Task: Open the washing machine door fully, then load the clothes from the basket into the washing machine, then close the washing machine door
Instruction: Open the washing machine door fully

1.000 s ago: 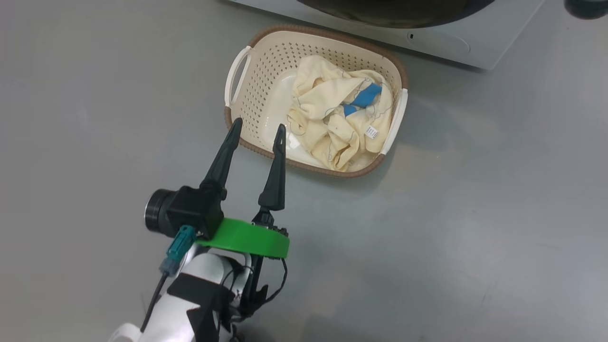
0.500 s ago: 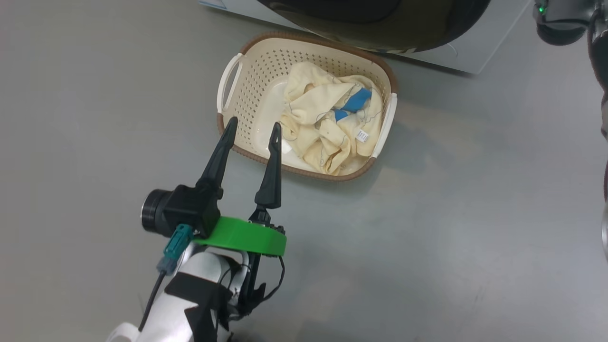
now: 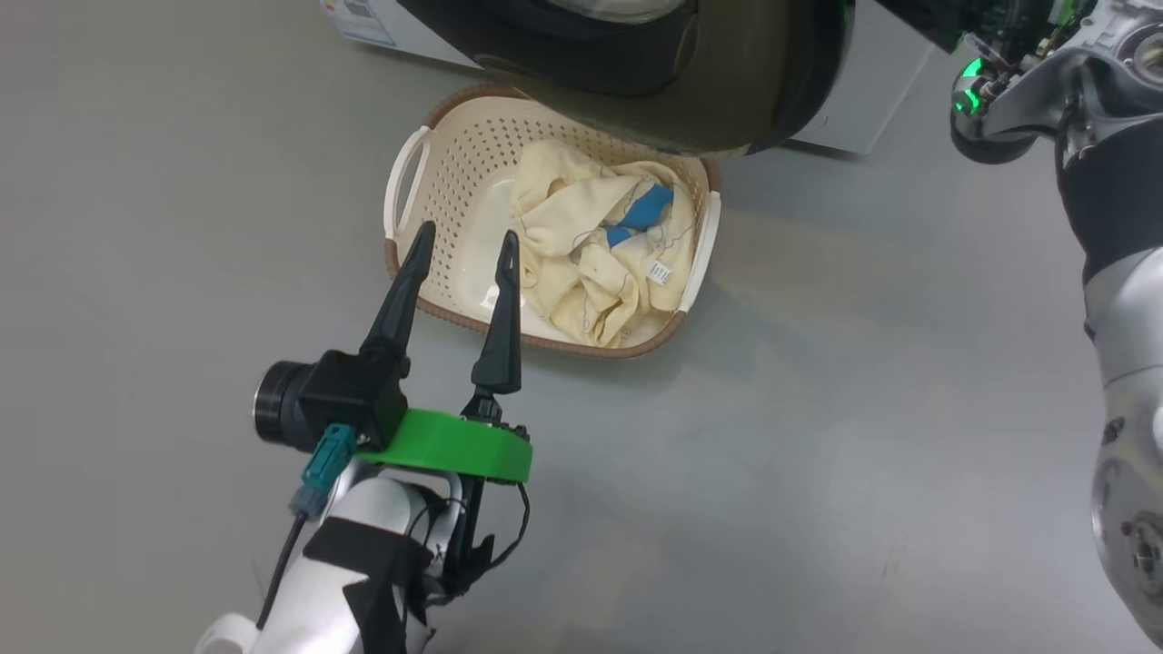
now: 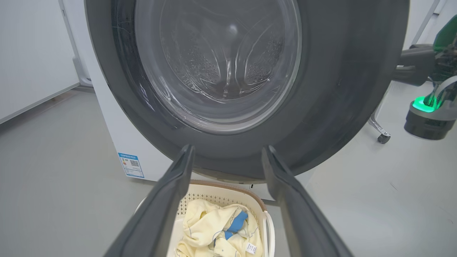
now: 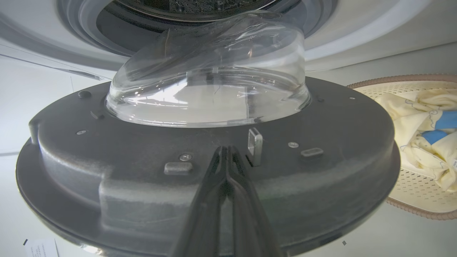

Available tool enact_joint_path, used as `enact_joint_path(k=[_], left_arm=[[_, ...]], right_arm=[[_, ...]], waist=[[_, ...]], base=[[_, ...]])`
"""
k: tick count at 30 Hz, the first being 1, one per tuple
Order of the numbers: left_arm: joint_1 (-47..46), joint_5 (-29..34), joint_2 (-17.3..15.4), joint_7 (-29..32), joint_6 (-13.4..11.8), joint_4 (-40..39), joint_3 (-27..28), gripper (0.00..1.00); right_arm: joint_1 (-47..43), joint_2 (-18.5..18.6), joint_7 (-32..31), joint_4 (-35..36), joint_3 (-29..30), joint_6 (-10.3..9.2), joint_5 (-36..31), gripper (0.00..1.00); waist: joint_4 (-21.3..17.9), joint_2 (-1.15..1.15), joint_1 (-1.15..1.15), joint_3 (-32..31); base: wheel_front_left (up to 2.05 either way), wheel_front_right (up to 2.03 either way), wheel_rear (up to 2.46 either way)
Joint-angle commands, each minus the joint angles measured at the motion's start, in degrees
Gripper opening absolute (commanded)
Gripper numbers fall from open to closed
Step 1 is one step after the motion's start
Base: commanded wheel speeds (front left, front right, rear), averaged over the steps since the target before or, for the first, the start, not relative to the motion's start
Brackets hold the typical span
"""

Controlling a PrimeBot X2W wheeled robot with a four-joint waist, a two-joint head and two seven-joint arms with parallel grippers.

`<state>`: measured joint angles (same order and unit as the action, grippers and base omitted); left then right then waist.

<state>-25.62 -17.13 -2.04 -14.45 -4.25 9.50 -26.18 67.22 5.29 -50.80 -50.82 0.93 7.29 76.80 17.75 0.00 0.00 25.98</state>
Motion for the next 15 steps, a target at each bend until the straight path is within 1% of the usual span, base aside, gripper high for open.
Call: enact_joint_path(k=[1, 6, 10, 11, 15], left_arm=[[-0.2, 0.7, -0.8, -0.5, 0.3, -1.3, 2.2, 1.00], [0.0, 1.0, -0.8, -0.5, 0.4, -0.9, 2.5, 1.00], [0.0, 1.2, -0.8, -0.5, 0.7, -0.6, 2.4, 1.00], [0.0, 1.2, -0.8, -0.5, 0.7, -0.6, 2.4, 1.00], [0.0, 1.6, -0.8, -0.5, 1.0, -0.4, 2.7, 1.00]], right_arm=[[-0.8, -2.1, -1.4, 3.8, -1.4, 0.20, 1.1, 0.00], [-4.3, -2.4, -3.0, 7.8, -3.5, 0.20, 3.4, 0.00], [-6.9, -2.4, -3.4, 11.5, -7.4, 0.20, 8.4, 0.00], [-6.9, -2.4, -3.4, 11.5, -7.4, 0.20, 8.4, 0.00], [-9.8, -2.4, -2.3, 14.9, -11.9, 0.20, 12.3, 0.00]], waist=[[-0.4, 0.00, 0.00, -0.5], [-0.9, 0.00, 0.00, -1.1], [-1.1, 0.00, 0.00, -1.4], [-1.1, 0.00, 0.00, -1.4], [-1.1, 0.00, 0.00, -1.9]], base=[[0.00, 0.00, 0.00], [0.00, 0.00, 0.00], [0.00, 0.00, 0.00], [0.00, 0.00, 0.00], [0.00, 0.00, 0.00]])
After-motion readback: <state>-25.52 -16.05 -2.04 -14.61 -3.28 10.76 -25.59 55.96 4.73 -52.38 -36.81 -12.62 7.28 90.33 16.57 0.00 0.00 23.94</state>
